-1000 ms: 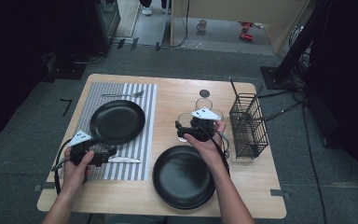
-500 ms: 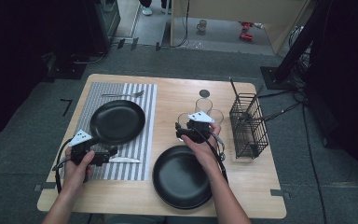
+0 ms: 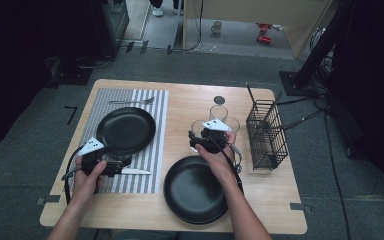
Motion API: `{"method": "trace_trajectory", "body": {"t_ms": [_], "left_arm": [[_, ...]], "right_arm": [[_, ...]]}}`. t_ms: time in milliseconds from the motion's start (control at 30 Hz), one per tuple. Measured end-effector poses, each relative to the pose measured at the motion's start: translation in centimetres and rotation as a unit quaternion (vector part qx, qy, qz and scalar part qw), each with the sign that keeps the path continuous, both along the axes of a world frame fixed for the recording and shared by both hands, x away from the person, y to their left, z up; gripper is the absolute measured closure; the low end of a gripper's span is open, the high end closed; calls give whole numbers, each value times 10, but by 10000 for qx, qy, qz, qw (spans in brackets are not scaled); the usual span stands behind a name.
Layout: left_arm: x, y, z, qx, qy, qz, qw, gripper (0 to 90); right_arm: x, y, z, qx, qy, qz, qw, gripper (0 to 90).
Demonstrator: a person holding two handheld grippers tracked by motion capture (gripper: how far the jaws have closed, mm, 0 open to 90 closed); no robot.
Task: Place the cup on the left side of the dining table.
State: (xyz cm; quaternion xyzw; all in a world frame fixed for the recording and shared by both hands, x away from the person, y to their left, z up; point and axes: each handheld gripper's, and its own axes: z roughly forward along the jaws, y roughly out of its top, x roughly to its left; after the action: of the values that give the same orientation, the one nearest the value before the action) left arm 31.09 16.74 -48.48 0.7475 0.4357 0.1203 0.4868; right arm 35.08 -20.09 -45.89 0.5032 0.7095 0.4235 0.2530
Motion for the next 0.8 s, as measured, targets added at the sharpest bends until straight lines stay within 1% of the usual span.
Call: {"method": "trace_trajectory", "body": {"t_ms": [100, 233, 433, 600, 800], "left_arm": [[1, -5, 2, -19, -26, -67, 10000, 27], [3, -11, 6, -80, -59, -152, 9998, 27], [6, -22, 12, -155, -121, -264, 9995, 27], [8, -29, 12, -140, -137, -347, 9992, 27], [9, -39, 12, -190, -158, -451, 9987, 27]], "right_arm": [[-3, 1, 8, 109, -25, 139, 9998, 298], [-8, 6, 19, 100, -94, 262, 9996, 298], [-12, 14, 34, 182, -152, 452, 9987, 297], [-14, 19, 41, 255, -178, 546, 9980, 297], [-17, 23, 45, 284, -198, 630, 9974, 297]]}}
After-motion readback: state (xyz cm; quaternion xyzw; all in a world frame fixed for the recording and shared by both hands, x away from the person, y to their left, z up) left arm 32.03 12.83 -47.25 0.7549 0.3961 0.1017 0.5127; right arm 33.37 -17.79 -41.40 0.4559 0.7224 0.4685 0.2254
